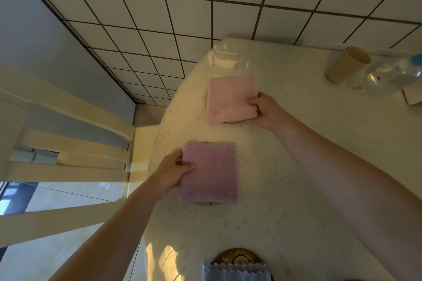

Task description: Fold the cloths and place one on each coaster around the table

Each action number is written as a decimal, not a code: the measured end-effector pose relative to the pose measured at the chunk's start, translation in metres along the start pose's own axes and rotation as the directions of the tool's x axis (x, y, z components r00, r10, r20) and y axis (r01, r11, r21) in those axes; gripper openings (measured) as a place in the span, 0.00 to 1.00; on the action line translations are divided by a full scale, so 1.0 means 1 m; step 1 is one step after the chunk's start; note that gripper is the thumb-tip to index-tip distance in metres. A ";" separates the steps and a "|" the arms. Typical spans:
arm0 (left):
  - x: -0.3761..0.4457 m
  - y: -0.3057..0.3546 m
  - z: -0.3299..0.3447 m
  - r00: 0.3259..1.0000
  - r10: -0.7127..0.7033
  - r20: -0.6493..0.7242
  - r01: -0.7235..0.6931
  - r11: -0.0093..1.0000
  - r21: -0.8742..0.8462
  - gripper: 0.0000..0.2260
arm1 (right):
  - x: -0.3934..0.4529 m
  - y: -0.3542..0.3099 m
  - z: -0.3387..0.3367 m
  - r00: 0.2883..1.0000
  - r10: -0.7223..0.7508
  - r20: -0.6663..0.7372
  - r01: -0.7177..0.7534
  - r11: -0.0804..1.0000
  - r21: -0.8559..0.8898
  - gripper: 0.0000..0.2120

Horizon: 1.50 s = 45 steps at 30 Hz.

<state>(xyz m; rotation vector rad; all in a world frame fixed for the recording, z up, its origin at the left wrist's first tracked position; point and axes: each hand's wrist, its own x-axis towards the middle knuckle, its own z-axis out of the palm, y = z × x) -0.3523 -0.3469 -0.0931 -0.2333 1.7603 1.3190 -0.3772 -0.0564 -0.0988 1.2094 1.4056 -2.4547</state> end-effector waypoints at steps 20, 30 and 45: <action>0.012 -0.003 -0.016 0.951 0.176 -0.253 -0.048 0.895 0.443 0.13 | 0.009 0.001 -0.020 0.931 -0.275 -0.241 0.092 0.813 -0.575 0.24; 0.000 -0.007 -0.005 0.894 0.285 -0.346 -0.063 0.845 0.531 0.09 | -0.025 0.020 -0.039 0.917 -0.317 -0.240 0.103 0.773 -0.626 0.17; -0.095 -0.081 0.033 0.787 0.424 -0.447 -0.103 0.806 0.582 0.15 | -0.156 0.090 -0.108 0.937 -0.280 -0.207 0.105 0.793 -0.600 0.10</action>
